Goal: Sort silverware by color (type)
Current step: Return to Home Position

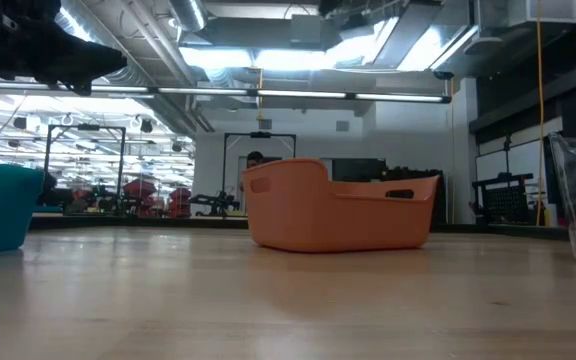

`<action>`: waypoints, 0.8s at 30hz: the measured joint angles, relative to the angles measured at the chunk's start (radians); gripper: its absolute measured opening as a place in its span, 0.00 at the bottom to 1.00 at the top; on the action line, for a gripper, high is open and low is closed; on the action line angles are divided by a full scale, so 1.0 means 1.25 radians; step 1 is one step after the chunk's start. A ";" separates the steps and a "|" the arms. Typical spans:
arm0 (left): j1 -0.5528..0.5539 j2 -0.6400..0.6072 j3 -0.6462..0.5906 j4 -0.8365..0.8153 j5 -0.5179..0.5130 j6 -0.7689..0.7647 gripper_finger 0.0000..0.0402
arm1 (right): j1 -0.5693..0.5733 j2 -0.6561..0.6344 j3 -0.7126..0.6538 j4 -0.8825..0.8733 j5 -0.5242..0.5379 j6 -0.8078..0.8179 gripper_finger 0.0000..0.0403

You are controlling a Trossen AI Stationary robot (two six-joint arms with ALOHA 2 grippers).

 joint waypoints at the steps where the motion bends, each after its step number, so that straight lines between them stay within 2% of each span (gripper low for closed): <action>1: 0.000 0.000 0.000 0.000 0.000 0.000 0.17 | 0.000 -0.013 -0.007 -0.016 0.004 0.002 0.11; 6: 0.000 0.000 0.000 0.000 0.000 0.000 0.17 | 0.011 -0.079 -0.012 -0.052 0.034 0.003 0.11; 14: 0.000 0.000 0.000 -0.001 -0.008 0.000 0.17 | 0.002 -0.175 -0.032 -0.101 0.035 -0.002 0.11; 19: 0.000 0.000 0.000 -0.001 -0.008 0.000 0.17 | -0.011 -0.265 -0.165 -0.049 0.035 -0.005 0.11; 24: 0.000 0.000 0.000 -0.002 -0.008 0.000 0.17 | -0.055 -0.404 -0.406 0.121 0.025 0.018 0.11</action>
